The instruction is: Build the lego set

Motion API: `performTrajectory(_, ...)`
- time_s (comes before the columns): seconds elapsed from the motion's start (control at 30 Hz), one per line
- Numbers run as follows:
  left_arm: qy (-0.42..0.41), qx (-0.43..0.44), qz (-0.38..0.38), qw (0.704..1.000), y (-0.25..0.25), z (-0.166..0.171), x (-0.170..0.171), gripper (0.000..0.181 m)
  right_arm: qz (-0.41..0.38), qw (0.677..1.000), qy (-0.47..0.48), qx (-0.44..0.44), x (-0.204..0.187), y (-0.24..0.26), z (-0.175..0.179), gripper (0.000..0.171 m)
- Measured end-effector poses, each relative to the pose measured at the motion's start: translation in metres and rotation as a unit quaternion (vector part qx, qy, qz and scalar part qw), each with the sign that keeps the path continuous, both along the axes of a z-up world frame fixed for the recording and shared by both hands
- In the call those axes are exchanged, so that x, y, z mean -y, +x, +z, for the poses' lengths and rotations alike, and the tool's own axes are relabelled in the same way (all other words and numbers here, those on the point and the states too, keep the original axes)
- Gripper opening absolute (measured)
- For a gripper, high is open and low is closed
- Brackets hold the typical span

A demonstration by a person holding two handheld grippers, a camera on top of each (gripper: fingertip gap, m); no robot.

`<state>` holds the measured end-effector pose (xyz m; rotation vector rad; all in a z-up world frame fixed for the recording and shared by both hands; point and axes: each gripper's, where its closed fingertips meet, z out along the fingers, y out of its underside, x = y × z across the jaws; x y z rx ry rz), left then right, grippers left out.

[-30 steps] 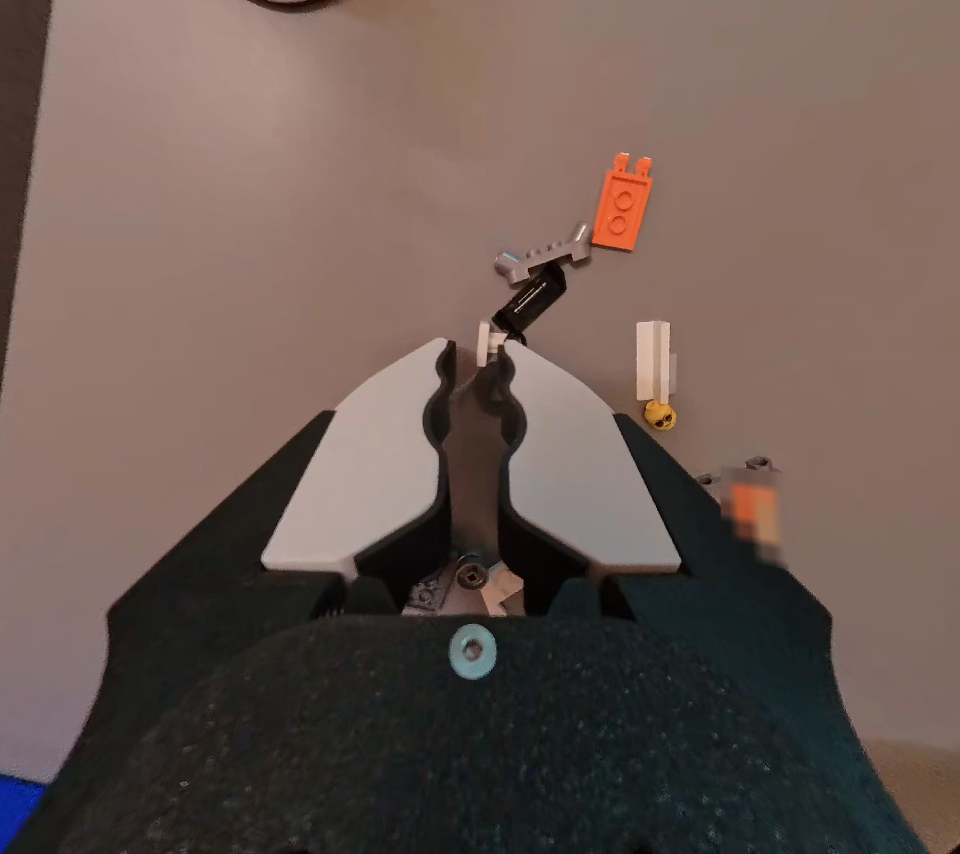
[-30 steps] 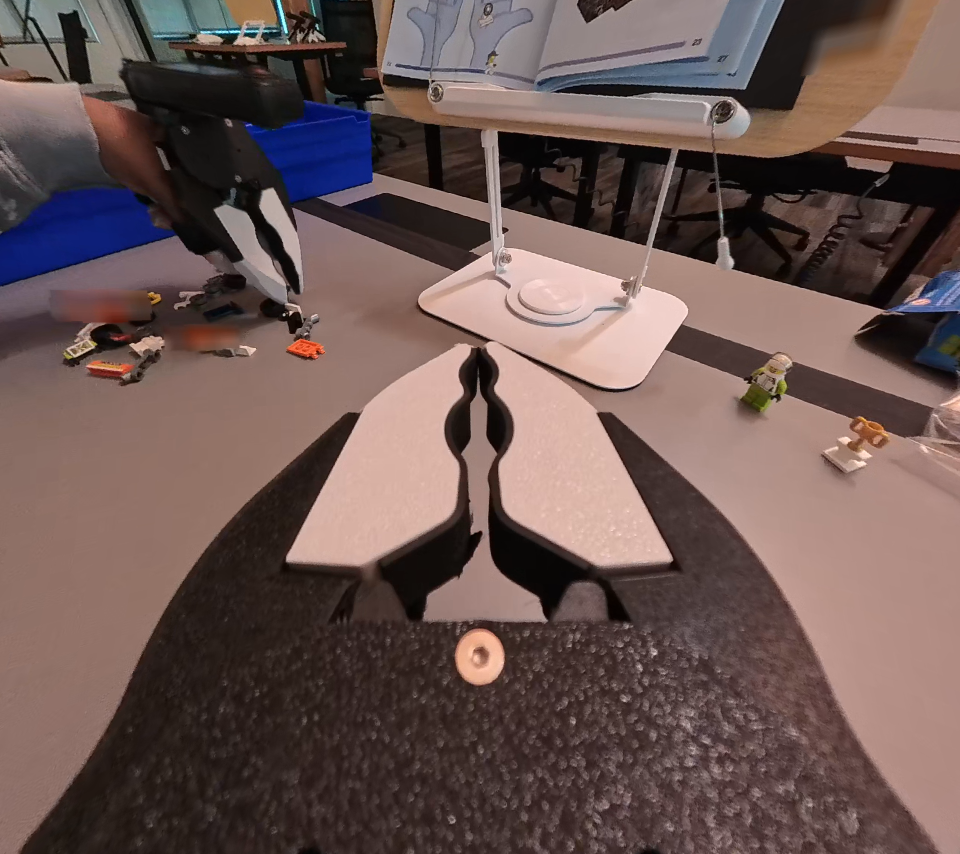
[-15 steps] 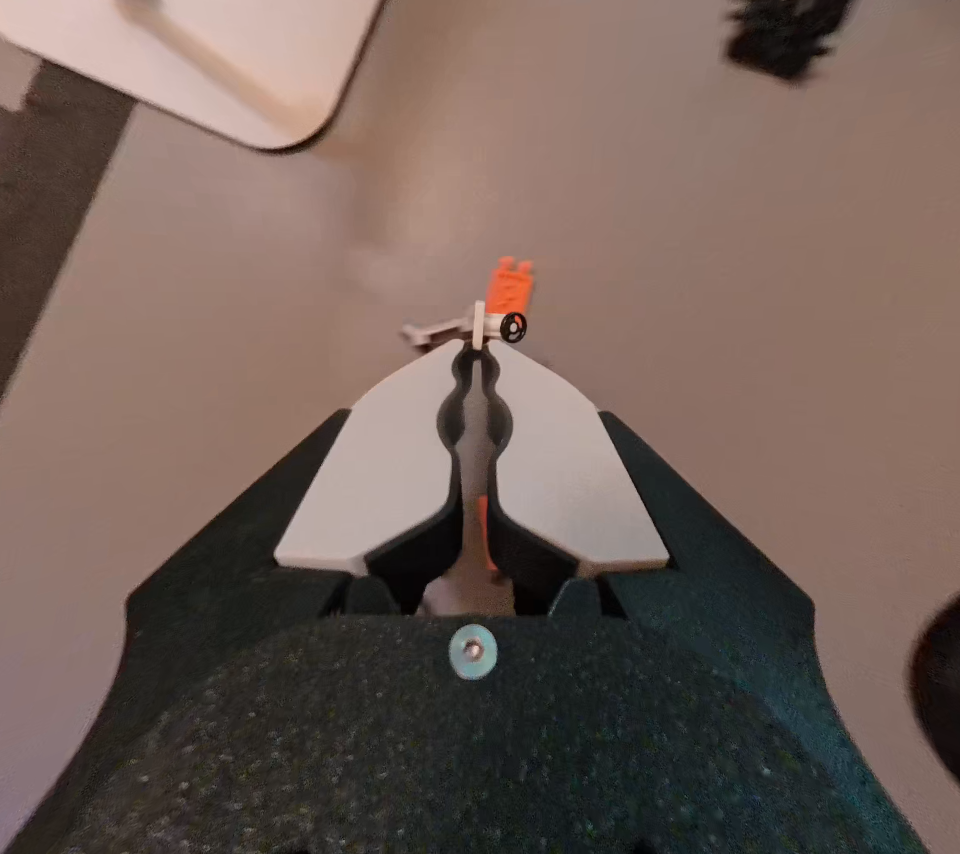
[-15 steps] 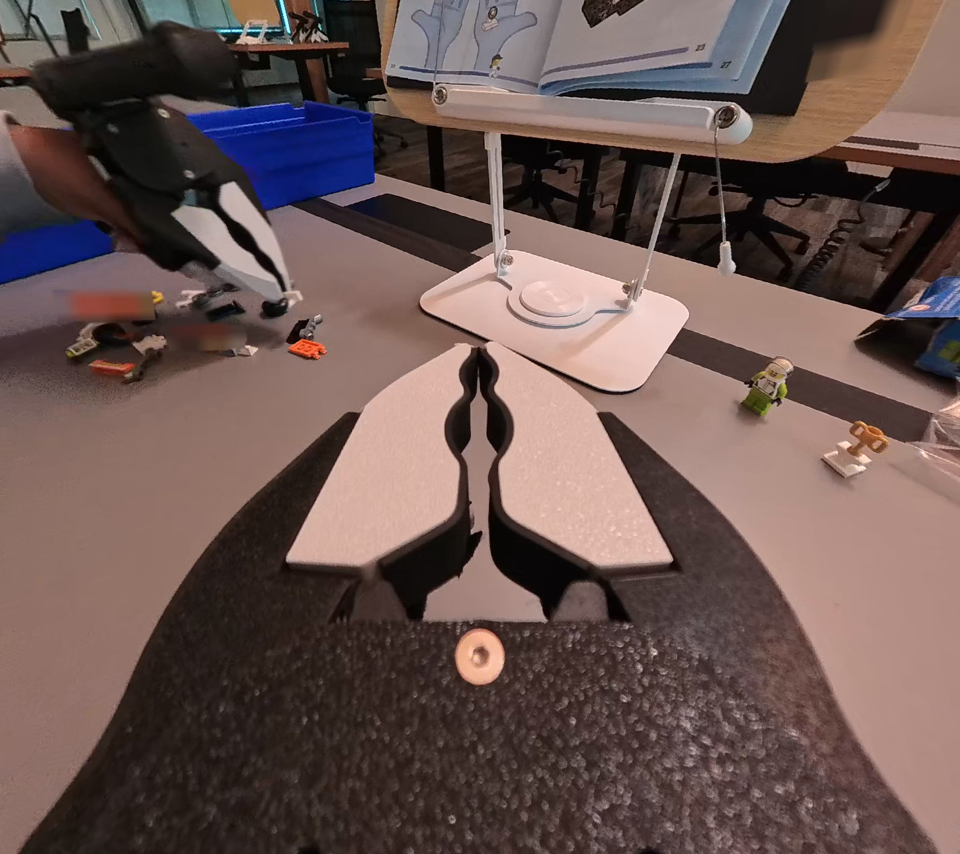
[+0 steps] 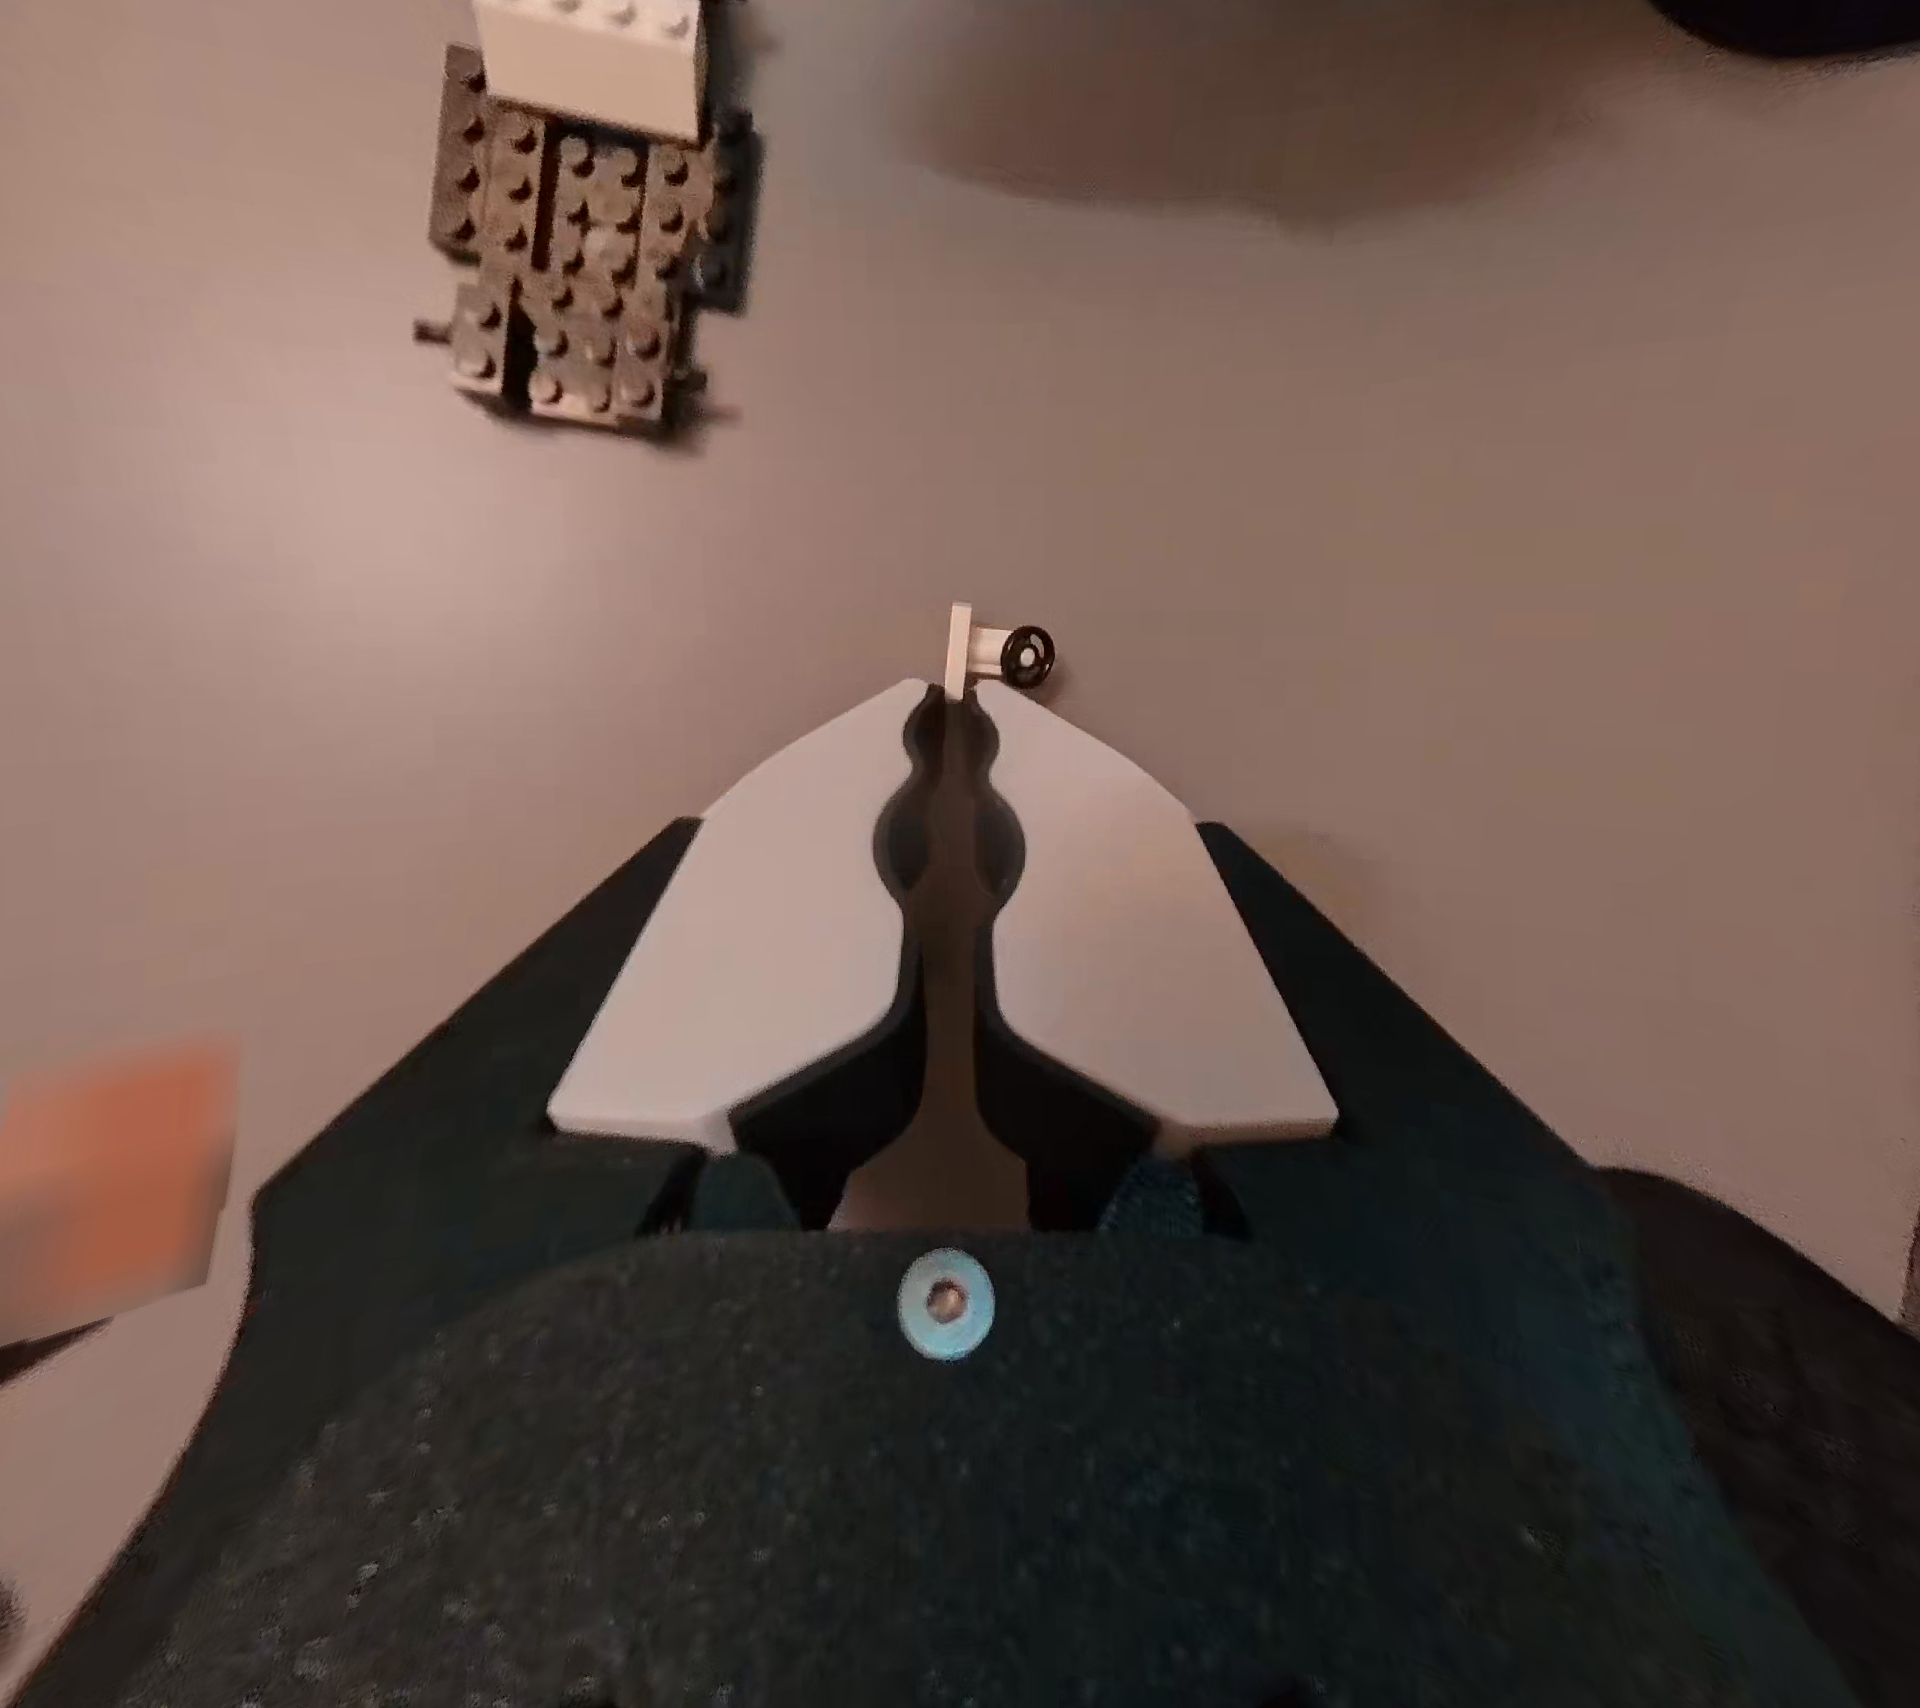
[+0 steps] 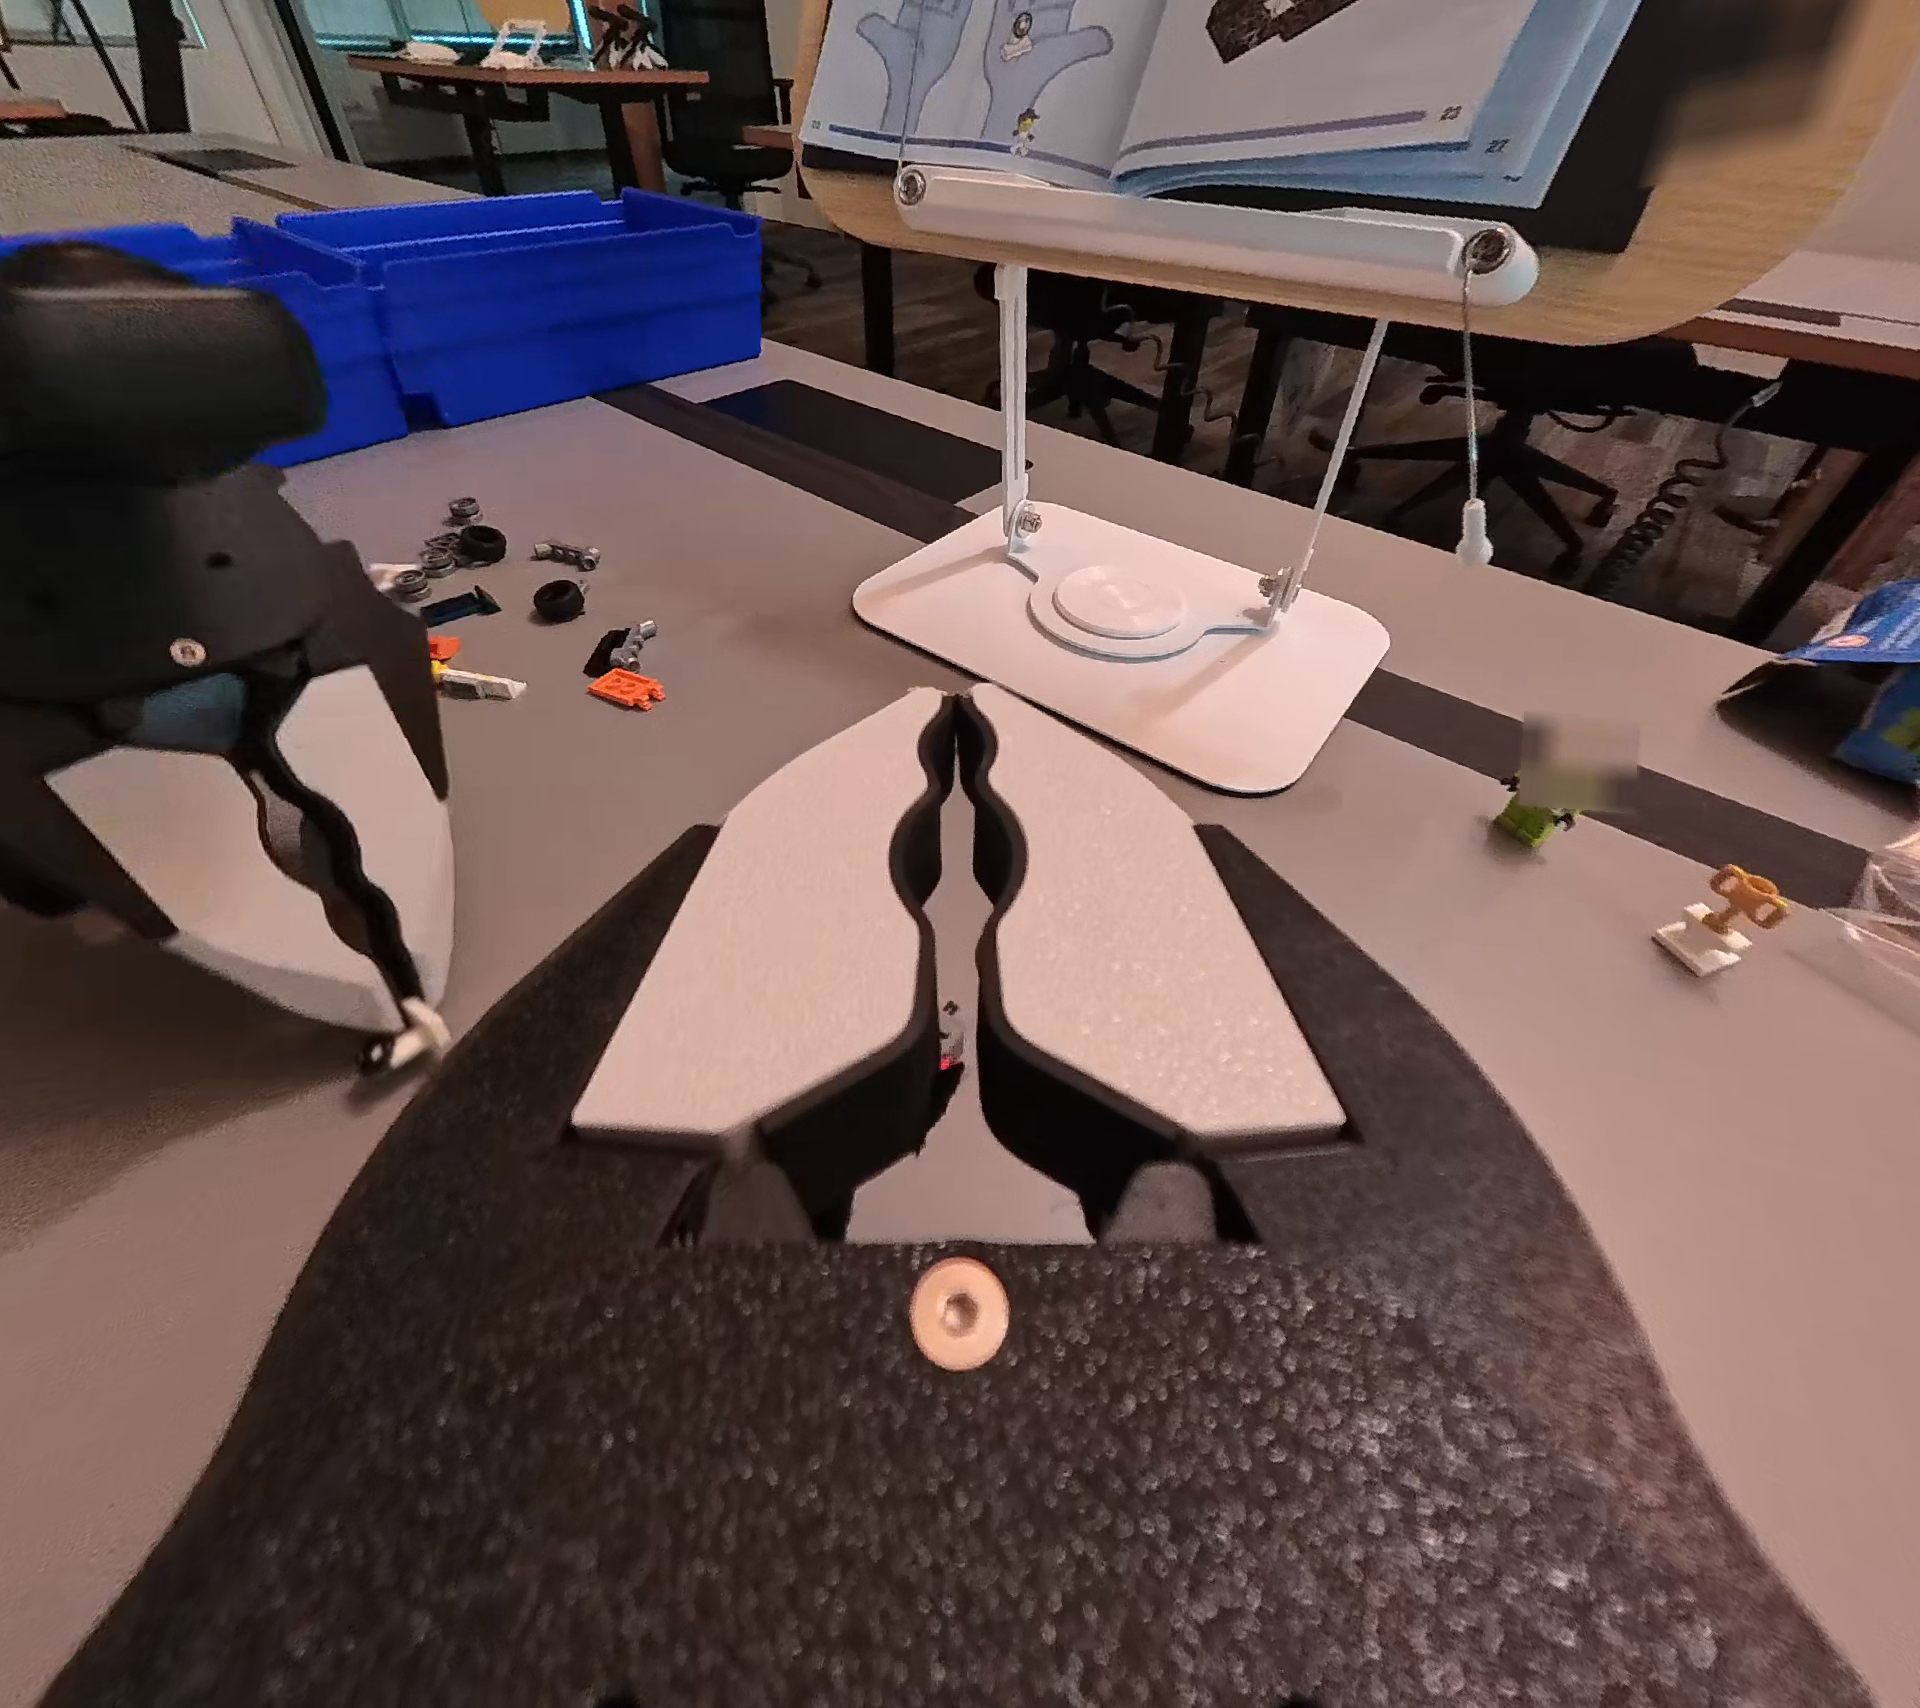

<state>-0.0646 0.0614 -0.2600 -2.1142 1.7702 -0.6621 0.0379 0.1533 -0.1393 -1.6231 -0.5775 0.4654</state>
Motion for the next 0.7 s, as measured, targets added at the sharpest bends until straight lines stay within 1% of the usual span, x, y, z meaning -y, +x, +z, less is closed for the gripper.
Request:
performTrajectory(0.1, 0.015, -0.008, 0.022, 1.000, 0.010, 0.000, -0.011, 0.003, -0.002, 1.000, 0.004, 0.001, 0.000, 0.002, 0.002, 0.000)
performTrajectory(0.17, 0.016, -0.019, 0.066, 0.998, 0.010, -0.001, -0.021, 0.009, -0.004, 1.000, 0.005, 0.002, 0.000, 0.003, 0.003, 0.000)
performTrajectory(0.23, 0.004, -0.017, 0.120, 0.993, 0.007, -0.002, -0.028, 0.010, -0.004, 1.000, 0.006, 0.002, 0.000, 0.004, 0.004, 0.000)
performTrajectory(0.3, -0.002, -0.002, 0.153, 0.988, 0.006, -0.001, -0.030, 0.012, -0.003, 1.000, 0.007, 0.001, 0.000, 0.005, 0.005, 0.000)
performTrajectory(0.4, 0.022, 0.018, 0.166, 0.986, 0.002, 0.005, -0.027, 0.015, 0.003, 1.000, 0.005, 0.003, 0.001, 0.003, 0.004, 0.000)
performTrajectory(0.5, 0.069, 0.041, 0.170, 0.982, 0.002, 0.014, -0.022, 0.017, 0.018, 1.000, 0.002, 0.017, 0.004, -0.002, 0.000, 0.000)
performTrajectory(0.63, 0.129, 0.079, 0.188, 0.971, 0.008, 0.024, -0.016, 0.018, 0.056, 0.997, -0.003, 0.056, 0.012, -0.015, -0.010, 0.001)
performTrajectory(0.7, 0.155, 0.084, 0.189, 0.966, 0.010, 0.025, -0.014, 0.018, 0.069, 0.995, -0.003, 0.072, 0.015, -0.020, -0.014, 0.001)
